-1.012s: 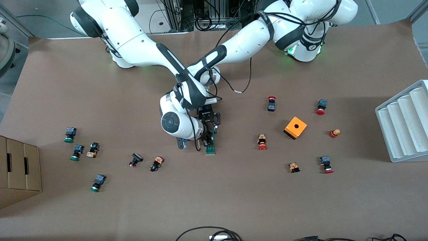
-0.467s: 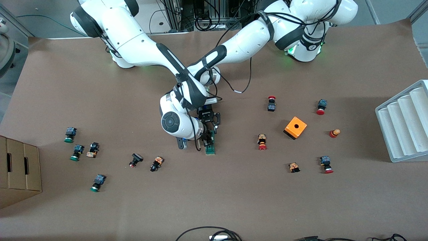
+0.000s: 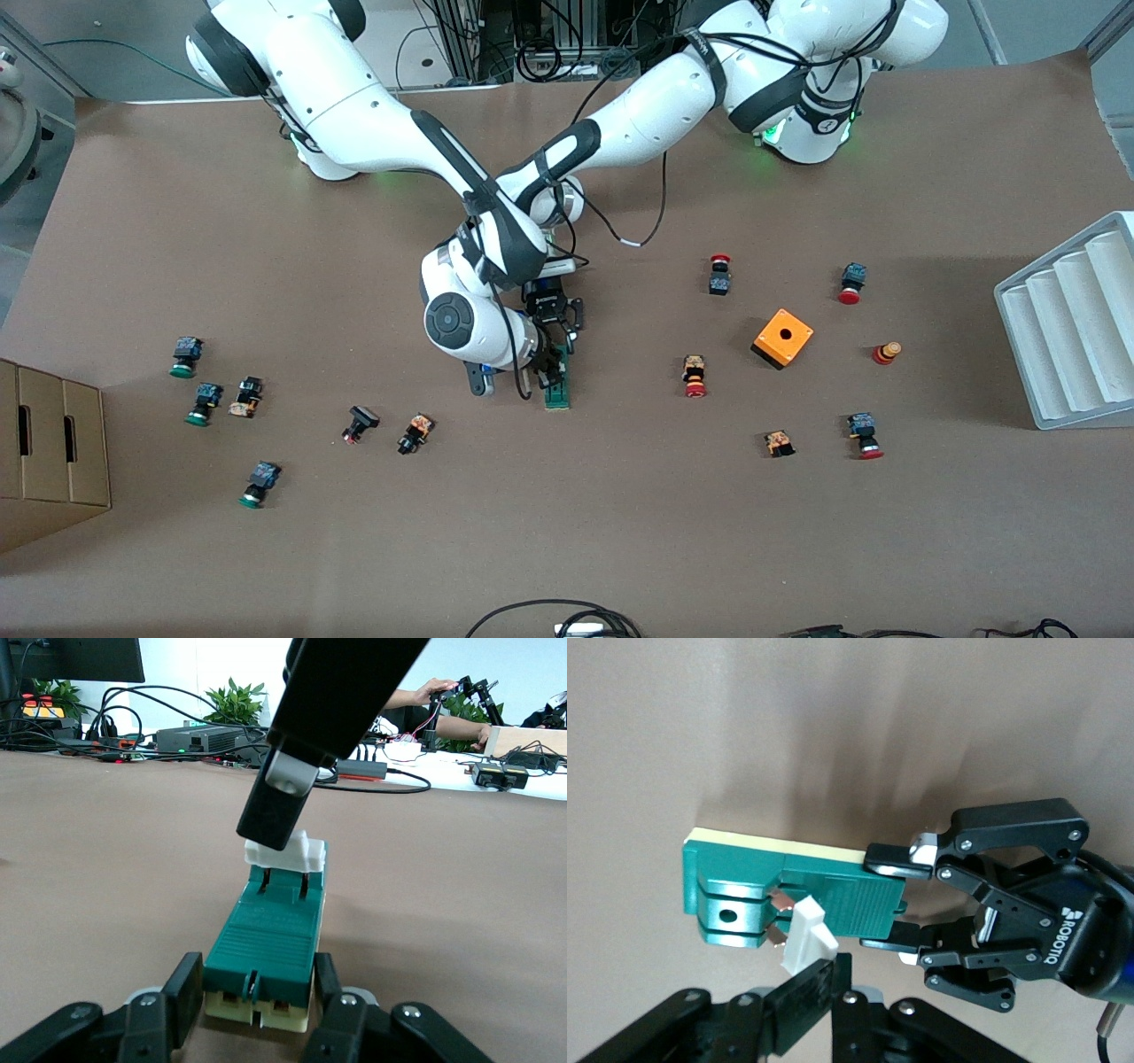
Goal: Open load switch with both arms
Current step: 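Press the white lever down flat onto the switch body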
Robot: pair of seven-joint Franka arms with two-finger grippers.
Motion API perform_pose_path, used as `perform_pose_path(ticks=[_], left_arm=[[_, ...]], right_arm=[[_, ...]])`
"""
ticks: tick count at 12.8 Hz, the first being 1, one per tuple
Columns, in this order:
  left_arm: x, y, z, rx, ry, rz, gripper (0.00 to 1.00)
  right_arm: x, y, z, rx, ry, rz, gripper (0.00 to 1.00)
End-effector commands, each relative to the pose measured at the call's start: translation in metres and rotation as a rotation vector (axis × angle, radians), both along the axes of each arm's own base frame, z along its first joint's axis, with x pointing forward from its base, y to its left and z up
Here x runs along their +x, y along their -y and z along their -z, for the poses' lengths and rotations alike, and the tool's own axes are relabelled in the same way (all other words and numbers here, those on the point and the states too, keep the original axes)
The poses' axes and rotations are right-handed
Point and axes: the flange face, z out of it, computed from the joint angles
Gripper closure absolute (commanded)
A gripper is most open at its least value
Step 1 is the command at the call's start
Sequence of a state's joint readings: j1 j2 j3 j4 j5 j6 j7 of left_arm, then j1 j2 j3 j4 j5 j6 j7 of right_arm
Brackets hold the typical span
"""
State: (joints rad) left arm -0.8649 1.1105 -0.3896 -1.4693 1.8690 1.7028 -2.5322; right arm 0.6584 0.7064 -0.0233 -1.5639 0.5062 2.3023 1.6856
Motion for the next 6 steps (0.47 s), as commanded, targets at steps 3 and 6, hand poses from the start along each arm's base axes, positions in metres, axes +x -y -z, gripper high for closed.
perform_pose_path(ticks=[3, 6], left_arm=[[-0.0008, 0.0001, 0.0026, 0.009, -0.008, -0.004, 0.42], [-0.0009, 0.0, 0.0027, 0.009, -0.009, -0.005, 0.42]], right_arm=[[0.0009, 0.0054, -0.0079, -0.011, 0.023, -0.008, 0.85], [0.0006, 0.0058, -0.0072, -0.017, 0.028, -0.019, 0.94]])
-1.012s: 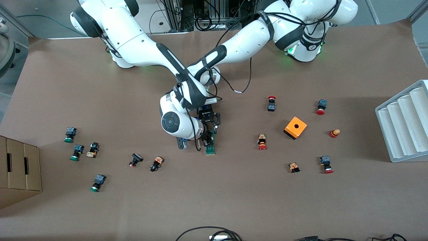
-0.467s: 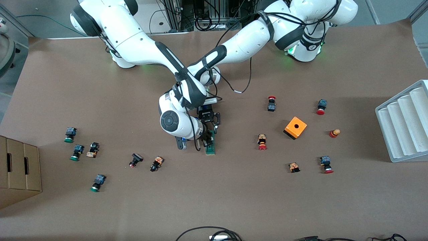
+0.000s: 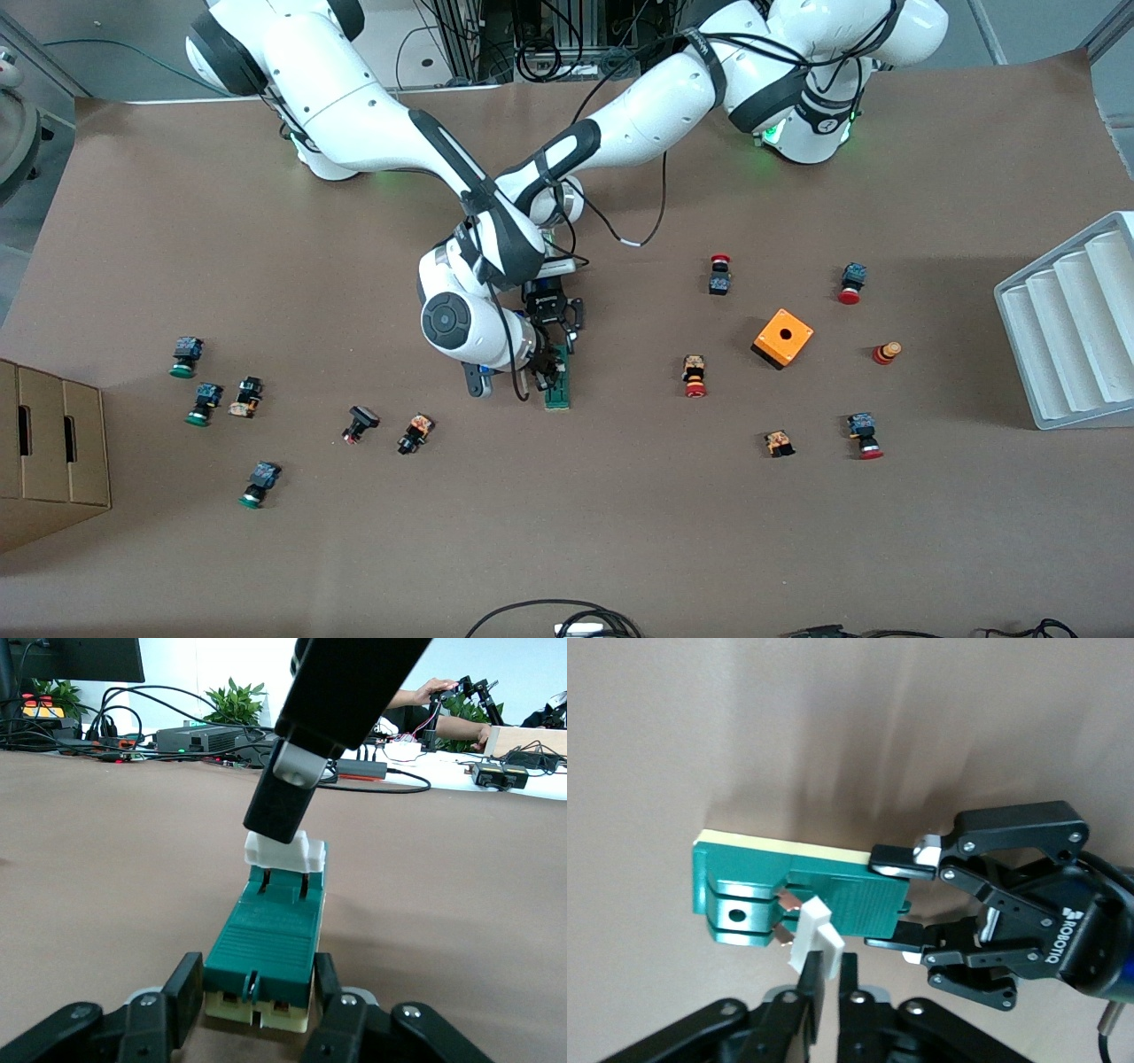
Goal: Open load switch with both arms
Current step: 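Press the white lever down flat onto the switch body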
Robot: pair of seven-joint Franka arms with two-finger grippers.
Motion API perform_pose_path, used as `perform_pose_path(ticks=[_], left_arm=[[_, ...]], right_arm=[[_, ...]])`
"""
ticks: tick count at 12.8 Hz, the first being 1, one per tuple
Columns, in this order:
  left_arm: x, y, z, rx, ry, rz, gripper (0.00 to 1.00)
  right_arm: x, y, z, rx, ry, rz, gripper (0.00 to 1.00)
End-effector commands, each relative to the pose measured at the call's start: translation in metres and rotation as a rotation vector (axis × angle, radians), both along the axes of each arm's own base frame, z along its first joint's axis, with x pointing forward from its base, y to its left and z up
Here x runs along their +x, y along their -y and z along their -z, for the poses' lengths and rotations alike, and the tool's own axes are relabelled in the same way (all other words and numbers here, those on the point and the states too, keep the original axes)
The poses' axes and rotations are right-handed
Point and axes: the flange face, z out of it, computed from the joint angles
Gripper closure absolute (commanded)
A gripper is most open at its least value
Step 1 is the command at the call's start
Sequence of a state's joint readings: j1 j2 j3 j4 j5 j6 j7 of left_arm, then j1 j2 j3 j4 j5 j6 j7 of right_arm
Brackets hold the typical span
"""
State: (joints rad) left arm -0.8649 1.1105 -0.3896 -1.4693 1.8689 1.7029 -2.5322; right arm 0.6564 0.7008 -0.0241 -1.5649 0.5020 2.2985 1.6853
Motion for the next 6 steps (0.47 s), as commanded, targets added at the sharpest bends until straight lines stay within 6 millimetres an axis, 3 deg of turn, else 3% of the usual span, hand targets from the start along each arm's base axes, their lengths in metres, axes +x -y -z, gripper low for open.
perform_pose_path(ticks=[1, 6], left_arm=[[-0.0008, 0.0001, 0.0026, 0.009, -0.008, -0.004, 0.42], [-0.0015, 0.0006, 0.0024, 0.01, -0.01, -0.003, 0.42]], right_arm=[[-0.0006, 0.0047, -0.0033, -0.017, 0.025, -0.019, 0.97], [-0.0018, 0.005, 0.0039, -0.026, 0.029, -0.033, 1.0]])
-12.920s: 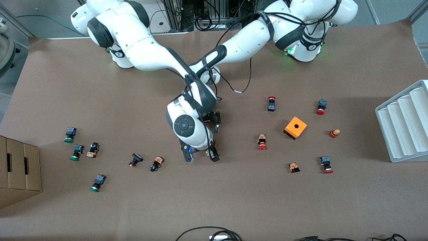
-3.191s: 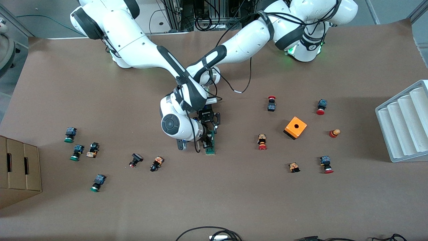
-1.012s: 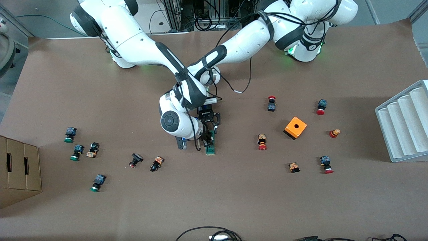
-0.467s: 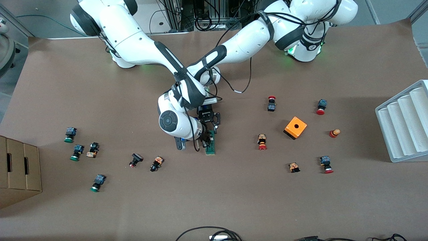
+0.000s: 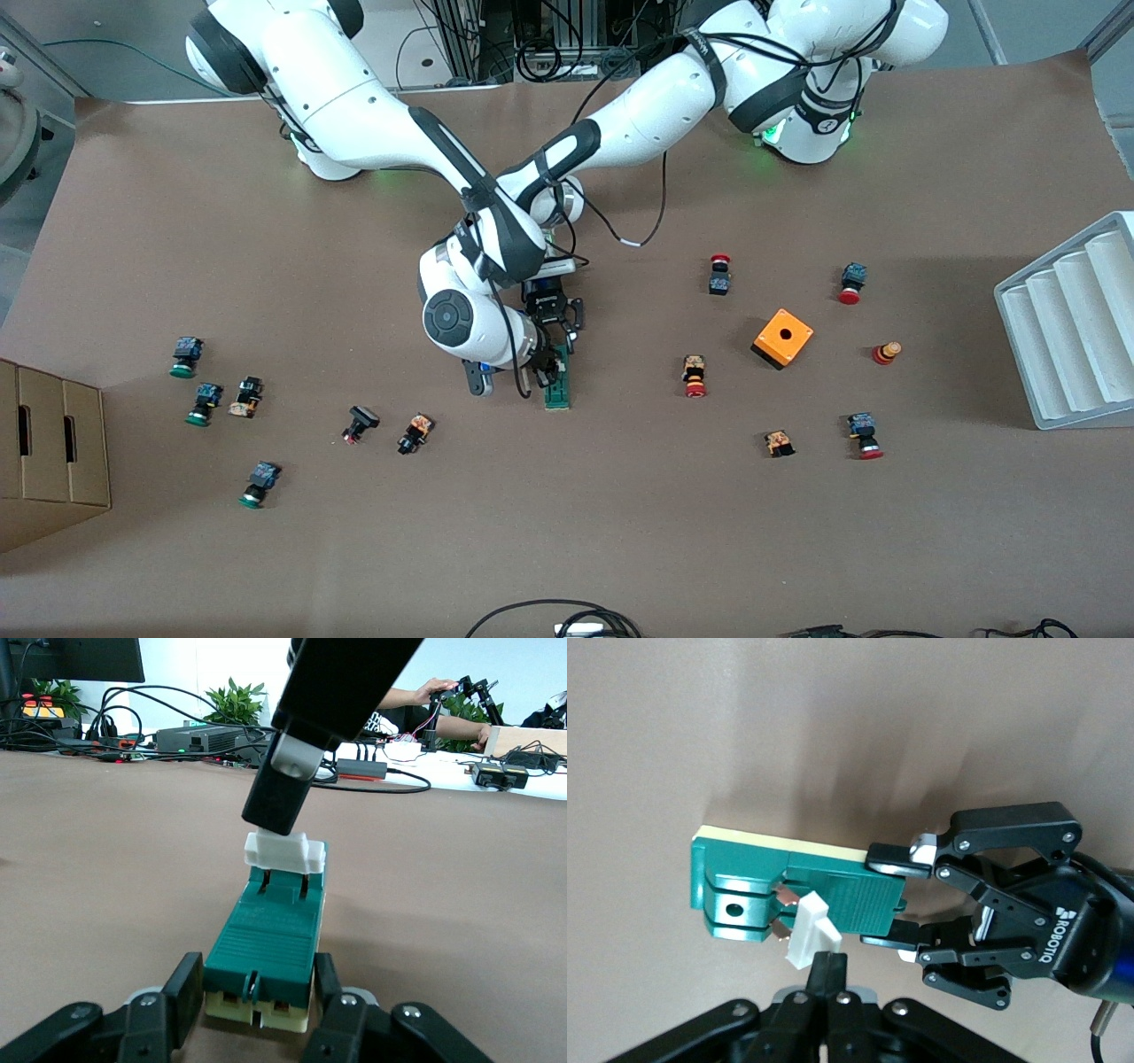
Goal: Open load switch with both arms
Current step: 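Press the white lever down flat onto the switch body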
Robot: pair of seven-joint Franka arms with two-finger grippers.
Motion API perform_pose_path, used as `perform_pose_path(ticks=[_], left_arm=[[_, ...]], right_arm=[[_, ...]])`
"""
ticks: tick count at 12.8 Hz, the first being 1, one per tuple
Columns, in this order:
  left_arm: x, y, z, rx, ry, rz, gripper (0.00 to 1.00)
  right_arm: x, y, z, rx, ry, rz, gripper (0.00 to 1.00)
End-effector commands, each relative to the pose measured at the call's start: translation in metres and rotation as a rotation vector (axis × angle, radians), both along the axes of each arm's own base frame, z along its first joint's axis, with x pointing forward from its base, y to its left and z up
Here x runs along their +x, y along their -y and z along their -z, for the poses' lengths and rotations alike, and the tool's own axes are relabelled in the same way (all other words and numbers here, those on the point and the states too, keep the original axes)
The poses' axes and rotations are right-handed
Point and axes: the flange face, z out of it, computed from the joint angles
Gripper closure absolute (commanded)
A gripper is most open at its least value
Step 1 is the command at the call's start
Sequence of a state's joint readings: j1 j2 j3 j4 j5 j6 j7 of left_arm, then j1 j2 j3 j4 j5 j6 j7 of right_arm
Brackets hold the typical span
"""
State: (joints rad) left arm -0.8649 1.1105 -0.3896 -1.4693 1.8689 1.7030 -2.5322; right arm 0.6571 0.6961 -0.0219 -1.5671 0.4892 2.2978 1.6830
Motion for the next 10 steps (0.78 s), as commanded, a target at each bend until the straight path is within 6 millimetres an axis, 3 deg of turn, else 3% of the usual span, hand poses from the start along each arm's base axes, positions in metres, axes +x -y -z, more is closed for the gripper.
perform_pose_path(ticks=[1, 10], left_arm=[[-0.001, 0.001, 0.002, 0.009, -0.009, -0.003, 0.42], [-0.001, 0.0, 0.003, 0.008, -0.01, -0.005, 0.42]], right_arm=[[0.001, 0.007, 0.008, -0.022, 0.029, -0.017, 1.0], [-0.003, 0.006, 0.031, -0.031, 0.053, -0.014, 1.0]])
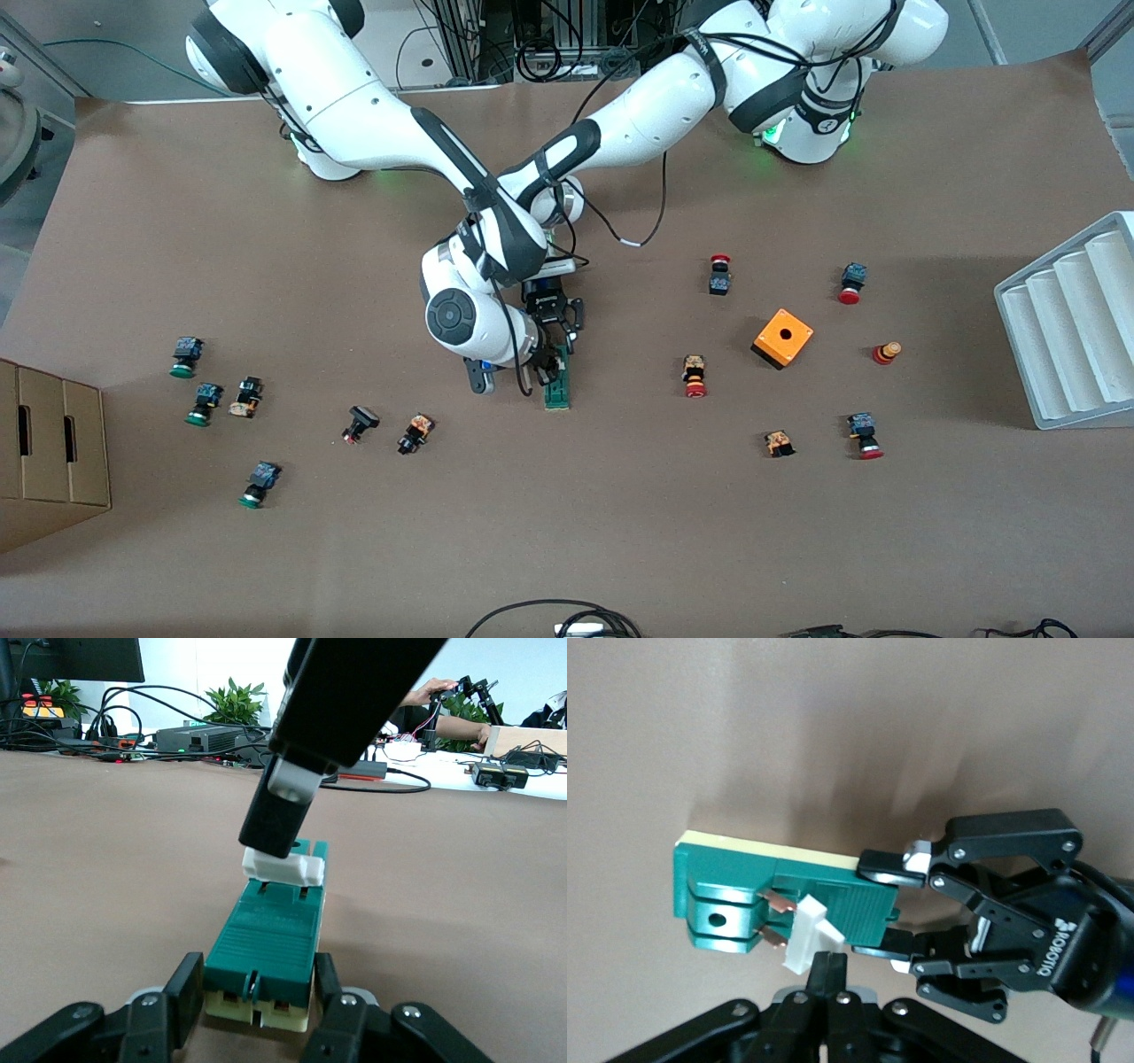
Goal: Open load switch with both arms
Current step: 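Press the white lever down flat onto the switch body, then open the right gripper and withdraw the right arm from the switch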
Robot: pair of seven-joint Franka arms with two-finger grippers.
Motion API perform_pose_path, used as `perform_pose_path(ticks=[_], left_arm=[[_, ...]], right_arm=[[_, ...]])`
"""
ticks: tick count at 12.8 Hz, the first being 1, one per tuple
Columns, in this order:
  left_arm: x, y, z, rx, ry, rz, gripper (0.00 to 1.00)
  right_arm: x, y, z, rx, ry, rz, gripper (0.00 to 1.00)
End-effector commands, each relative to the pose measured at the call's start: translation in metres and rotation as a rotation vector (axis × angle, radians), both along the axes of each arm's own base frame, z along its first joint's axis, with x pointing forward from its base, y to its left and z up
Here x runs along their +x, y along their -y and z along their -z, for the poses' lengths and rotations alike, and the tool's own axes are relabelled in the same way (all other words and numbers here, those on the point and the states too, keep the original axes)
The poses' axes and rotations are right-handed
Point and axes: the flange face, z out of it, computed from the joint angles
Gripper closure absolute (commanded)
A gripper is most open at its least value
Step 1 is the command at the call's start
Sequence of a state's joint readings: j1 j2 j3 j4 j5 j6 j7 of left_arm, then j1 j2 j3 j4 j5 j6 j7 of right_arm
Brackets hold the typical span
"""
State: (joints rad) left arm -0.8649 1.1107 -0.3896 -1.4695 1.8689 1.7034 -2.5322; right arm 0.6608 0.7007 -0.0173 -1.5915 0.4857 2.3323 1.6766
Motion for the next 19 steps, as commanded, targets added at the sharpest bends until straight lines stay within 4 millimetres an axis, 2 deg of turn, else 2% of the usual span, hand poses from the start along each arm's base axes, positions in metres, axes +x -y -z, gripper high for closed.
perform_pose_path(ticks=[1, 4, 6, 7, 8, 9, 10, 11, 13, 16, 17, 18, 19], left_arm=[[-0.001, 0.001, 0.003, 0.008, -0.01, -0.005, 0.42], [-0.001, 0.001, 0.003, 0.008, -0.01, -0.005, 0.42], [-0.001, 0.0, 0.003, 0.011, -0.009, -0.005, 0.42], [-0.001, 0.0, 0.003, 0.01, -0.01, -0.005, 0.42], [-0.001, 0.0, 0.004, 0.01, -0.011, -0.004, 0.42], [-0.002, 0.0, 0.003, 0.009, -0.012, -0.004, 0.42], [-0.001, 0.0, 0.004, 0.01, -0.011, -0.004, 0.42], [-0.001, 0.0, 0.004, 0.01, -0.011, -0.004, 0.42], [-0.001, 0.0, 0.004, 0.01, -0.011, -0.004, 0.42], [-0.001, 0.0, 0.004, 0.008, -0.015, -0.002, 0.4], [-0.002, 0.001, 0.003, 0.004, -0.02, 0.002, 0.25], [0.0, 0.002, 0.0, -0.002, -0.018, 0.001, 0.0], [0.0, 0.005, -0.003, -0.012, -0.029, 0.015, 0.0]], right_arm=[[0.002, 0.005, 0.02, -0.026, 0.049, -0.012, 1.0], [0.002, 0.005, 0.02, -0.029, 0.049, -0.015, 1.0], [0.006, 0.004, 0.01, -0.02, 0.054, -0.007, 1.0], [0.009, 0.006, 0.0, -0.01, 0.06, 0.001, 0.89], [0.013, 0.009, -0.015, 0.0, 0.063, 0.004, 0.66], [0.02, 0.018, -0.033, 0.007, 0.065, 0.01, 0.25], [0.027, 0.029, -0.052, 0.017, 0.067, 0.018, 0.04], [0.035, 0.043, -0.076, 0.026, 0.087, -0.002, 0.0], [0.042, 0.071, -0.122, 0.037, 0.135, -0.151, 0.0], [0.053, 0.143, -0.188, 0.058, 0.194, -0.383, 0.0], [0.054, 0.168, -0.209, 0.067, 0.199, -0.44, 0.0], [0.052, 0.193, -0.23, 0.061, 0.209, -0.506, 0.0], [0.047, 0.213, -0.246, 0.03, 0.219, -0.596, 0.0]])
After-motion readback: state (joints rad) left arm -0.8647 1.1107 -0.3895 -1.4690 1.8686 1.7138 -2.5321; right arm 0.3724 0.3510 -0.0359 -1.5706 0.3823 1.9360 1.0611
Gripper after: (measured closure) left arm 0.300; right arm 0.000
